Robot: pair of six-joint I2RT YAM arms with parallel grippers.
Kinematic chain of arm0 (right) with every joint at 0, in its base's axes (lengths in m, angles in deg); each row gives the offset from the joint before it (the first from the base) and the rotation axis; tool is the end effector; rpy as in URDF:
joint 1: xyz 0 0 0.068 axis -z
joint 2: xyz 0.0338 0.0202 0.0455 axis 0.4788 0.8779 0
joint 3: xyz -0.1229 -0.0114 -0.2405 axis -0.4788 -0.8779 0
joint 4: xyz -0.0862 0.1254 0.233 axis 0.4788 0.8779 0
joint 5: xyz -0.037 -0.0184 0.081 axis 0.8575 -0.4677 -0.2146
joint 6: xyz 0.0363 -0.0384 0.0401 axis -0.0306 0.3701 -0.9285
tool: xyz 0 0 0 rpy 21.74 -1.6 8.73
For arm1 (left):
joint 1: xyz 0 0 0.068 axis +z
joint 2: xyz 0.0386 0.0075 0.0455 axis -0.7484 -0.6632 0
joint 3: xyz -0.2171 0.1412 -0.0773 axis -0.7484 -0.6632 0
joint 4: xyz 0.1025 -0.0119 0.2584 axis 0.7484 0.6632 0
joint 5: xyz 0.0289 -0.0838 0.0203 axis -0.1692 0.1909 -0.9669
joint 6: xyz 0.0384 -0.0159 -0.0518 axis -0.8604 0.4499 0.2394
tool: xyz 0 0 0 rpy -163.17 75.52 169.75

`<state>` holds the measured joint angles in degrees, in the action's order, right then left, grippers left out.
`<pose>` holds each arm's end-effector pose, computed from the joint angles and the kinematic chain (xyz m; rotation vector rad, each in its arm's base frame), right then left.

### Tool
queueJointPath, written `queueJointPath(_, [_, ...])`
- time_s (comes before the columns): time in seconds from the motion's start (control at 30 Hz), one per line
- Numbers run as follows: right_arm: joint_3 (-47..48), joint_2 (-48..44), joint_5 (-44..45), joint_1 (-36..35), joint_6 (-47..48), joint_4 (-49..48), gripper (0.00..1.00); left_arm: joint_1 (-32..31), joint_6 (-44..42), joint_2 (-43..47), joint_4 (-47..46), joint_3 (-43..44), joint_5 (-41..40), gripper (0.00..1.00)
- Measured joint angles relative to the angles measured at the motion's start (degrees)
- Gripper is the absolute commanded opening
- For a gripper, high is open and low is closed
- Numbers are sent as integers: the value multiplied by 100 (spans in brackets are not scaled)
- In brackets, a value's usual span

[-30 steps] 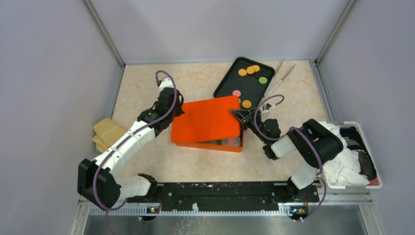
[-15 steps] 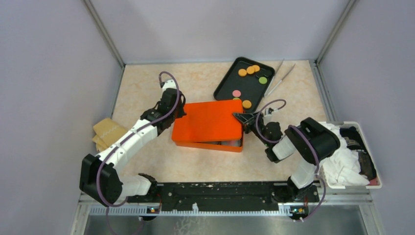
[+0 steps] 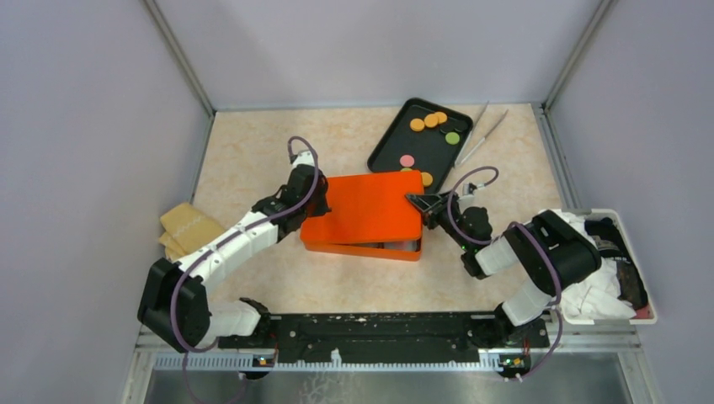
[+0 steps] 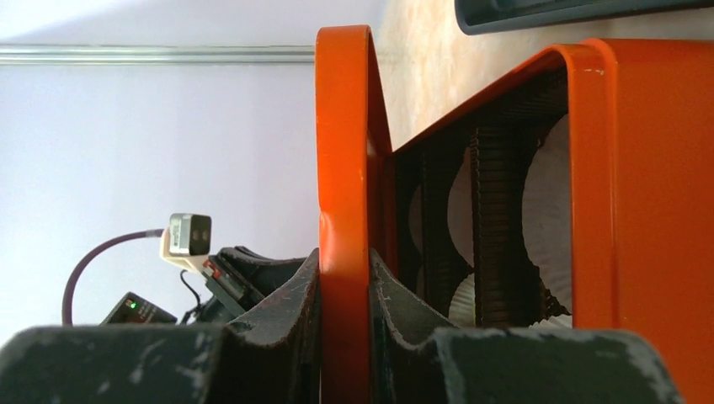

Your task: Pack the cookies

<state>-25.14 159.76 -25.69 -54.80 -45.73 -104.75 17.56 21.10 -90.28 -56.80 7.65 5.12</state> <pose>0.2430 0.1273 0.1253 0.8192 1.6843 1.5483 0.2685 -0.1448 0.2392 -0.1317 2.2610 -0.2738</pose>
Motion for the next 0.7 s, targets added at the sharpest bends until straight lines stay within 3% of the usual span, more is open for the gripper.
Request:
queueJointPath(0.4, [-28, -420, 155, 13, 299, 944, 3, -289, 387, 109, -1198, -1174, 437, 0])
queueJointPath(0.43, [-20, -551, 184, 13, 369, 1110, 8, -293, 413, 173, -1386, -1300, 479, 0])
queueJointPath(0.57, [186, -1285, 345, 13, 828, 2280, 71, -302, 492, 289, -1801, -1537, 595, 0])
queueJointPath(0.67, [522, -1937, 632, 11, 1292, 3497, 94, -332, 527, 240, -1915, -1591, 719, 0])
queueJointPath(0.7, [651, -2190, 772, 13, 1469, 3965, 96, -334, 529, 229, -1947, -1593, 737, 0])
